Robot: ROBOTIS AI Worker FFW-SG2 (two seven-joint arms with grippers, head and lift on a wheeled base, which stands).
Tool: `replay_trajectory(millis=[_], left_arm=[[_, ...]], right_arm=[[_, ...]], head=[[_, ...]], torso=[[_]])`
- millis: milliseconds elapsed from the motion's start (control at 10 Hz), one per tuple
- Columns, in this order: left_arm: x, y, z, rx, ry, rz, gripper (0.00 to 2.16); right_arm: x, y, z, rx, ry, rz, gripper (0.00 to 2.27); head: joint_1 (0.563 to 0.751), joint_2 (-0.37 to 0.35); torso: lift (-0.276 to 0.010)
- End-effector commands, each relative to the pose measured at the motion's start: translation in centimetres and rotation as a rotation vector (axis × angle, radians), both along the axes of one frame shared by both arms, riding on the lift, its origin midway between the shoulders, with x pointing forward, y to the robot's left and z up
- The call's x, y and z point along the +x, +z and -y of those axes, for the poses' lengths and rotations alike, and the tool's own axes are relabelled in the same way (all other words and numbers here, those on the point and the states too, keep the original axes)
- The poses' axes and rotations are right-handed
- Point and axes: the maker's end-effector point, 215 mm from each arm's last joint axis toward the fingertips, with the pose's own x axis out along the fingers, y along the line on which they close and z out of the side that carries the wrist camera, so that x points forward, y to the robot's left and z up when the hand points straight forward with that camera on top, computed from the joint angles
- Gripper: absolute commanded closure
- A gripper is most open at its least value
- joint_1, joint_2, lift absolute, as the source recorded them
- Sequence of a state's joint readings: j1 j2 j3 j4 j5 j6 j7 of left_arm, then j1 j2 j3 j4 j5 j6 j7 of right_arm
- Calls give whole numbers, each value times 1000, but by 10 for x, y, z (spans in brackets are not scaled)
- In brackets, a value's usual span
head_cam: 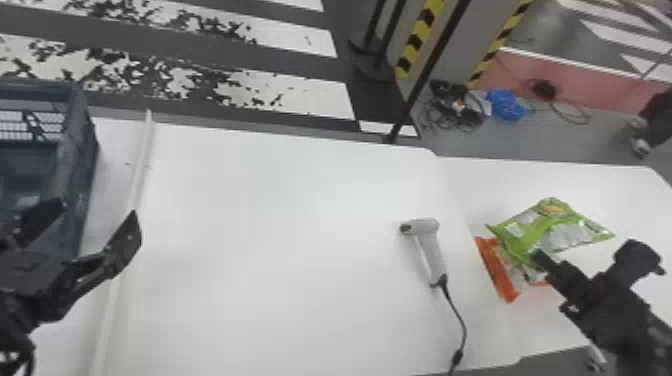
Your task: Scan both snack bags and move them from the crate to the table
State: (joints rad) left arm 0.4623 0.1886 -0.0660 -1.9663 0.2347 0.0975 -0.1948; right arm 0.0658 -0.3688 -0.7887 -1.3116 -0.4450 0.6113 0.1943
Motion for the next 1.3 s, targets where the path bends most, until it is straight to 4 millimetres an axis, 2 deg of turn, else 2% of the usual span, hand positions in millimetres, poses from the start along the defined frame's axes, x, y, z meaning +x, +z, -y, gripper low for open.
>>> replay_trajectory(millis=[0, 100, 200, 300, 400, 500, 600, 700, 900, 1000, 1100, 1200], left_arm=[[0, 0, 0, 0, 0, -1, 87], [0, -1, 1, 0, -1, -1, 87], [-1, 0, 1, -2, -1, -1, 87], [-1, 0, 0, -2, 0, -1, 87], [-1, 0, -1, -1, 2, 0, 87], [-1, 2, -1, -4, 3, 3, 87], [-1, 4, 1, -5, 0, 5, 87], [0, 7, 3, -9, -1, 10, 87], [0, 8, 4, -11, 1, 13, 87], [0, 8, 5, -13, 2, 13, 87], [0, 8, 5, -13, 3, 12, 87], [0, 9, 8, -15, 0, 13, 87]], right_arm=[[0, -13, 0, 3, 0, -22, 657], [-2, -15, 3, -10, -17, -31, -2], [-1, -12, 7, -28, -33, -22, -2], [1, 0, 13, -71, -46, 8, 39], [7, 35, 15, -169, -44, 96, 56], [14, 68, 0, -252, -23, 178, 56], [22, 96, -29, -324, 30, 230, 56], [32, 117, -66, -395, 83, 258, 56], [53, 143, -170, -497, 230, 338, 53], [59, 153, -229, -523, 301, 397, 49], [63, 156, -283, -533, 360, 449, 49], [64, 153, -326, -532, 409, 474, 53]], head=[[695, -350], [695, -350], [695, -350], [695, -350], [695, -350], [695, -350], [695, -350], [695, -350], [695, -350], [695, -350], [695, -350], [695, -335]], torso=[[-88], [-88], [-88], [-88], [-88], [-88], [-88], [-88], [-88], [-88], [-88], [-88]])
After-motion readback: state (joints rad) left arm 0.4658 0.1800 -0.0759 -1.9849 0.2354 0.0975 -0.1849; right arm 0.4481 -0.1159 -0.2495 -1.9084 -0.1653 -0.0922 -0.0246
